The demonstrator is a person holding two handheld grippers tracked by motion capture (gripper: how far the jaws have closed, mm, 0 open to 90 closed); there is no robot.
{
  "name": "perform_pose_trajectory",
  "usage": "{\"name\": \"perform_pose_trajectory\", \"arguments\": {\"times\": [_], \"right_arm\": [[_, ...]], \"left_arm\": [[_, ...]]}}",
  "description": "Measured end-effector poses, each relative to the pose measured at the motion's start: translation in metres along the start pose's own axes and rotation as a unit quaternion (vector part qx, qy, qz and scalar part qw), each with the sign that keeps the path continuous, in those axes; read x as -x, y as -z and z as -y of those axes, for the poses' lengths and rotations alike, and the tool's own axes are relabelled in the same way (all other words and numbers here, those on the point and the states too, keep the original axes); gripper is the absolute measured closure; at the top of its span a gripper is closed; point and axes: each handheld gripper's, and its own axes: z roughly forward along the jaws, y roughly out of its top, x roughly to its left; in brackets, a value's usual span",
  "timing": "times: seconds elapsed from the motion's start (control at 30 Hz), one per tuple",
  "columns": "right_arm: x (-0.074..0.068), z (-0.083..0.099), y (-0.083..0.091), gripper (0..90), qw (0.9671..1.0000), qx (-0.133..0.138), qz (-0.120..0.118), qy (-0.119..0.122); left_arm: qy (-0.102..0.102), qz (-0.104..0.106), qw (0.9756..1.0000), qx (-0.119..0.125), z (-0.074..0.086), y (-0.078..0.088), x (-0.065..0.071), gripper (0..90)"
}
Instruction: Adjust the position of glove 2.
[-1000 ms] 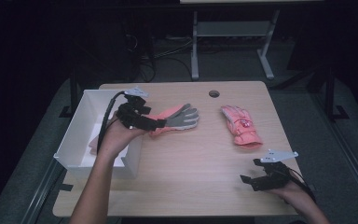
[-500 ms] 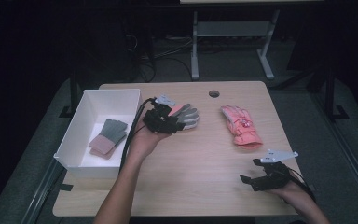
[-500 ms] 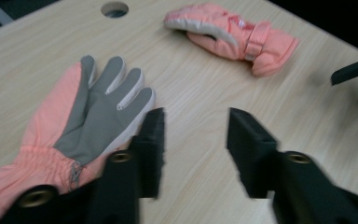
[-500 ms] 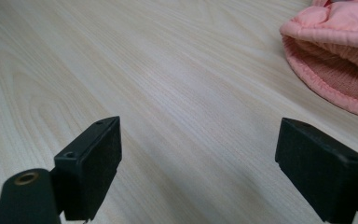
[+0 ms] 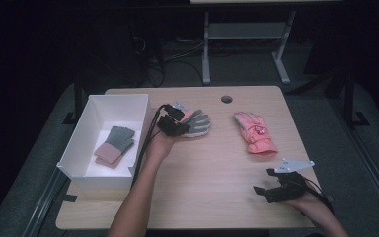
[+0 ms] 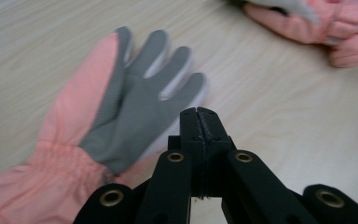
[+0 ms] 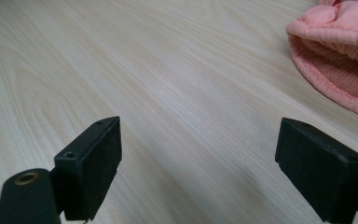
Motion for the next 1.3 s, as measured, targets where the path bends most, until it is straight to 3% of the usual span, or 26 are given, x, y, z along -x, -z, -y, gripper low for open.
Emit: {"name": "perform_pose_trajectory", "arguments": {"times": [0.1, 0.23, 0.63, 0.83, 0.97, 1.3], "right_arm": [[0.000, 0.000, -0.001, 14.2, 1.0000, -0.002, -0.001, 0.001], [0.000, 0.000, -0.001, 14.3, 1.0000, -0.004, -0.002, 0.002], [0.002, 0.001, -0.001, 14.3, 1.0000, -0.002, -0.005, 0.000], [0.002, 0.001, -0.002, 14.3, 1.0000, -0.004, -0.006, 0.001], [0.001, 0.001, -0.002, 14.3, 1.0000, -0.003, -0.006, 0.002], [0.001, 0.001, -0.002, 14.3, 1.0000, -0.004, -0.007, 0.005]], "left_arm": [[-0.003, -0.027, 0.9996, -0.004, 0.000, -0.010, -0.008, 89.7], [0.006, -0.044, 0.9990, -0.008, 0.000, -0.023, -0.018, 89.7], [0.035, -0.053, 0.9980, -0.007, 0.000, -0.050, -0.035, 89.7], [0.039, -0.039, 0.9980, -0.031, 0.004, -0.060, -0.036, 89.8], [0.041, -0.028, 0.9982, -0.034, 0.007, -0.060, -0.035, 89.8], [0.031, 0.025, 0.9985, -0.037, 0.009, -0.057, -0.010, 89.8]]}}
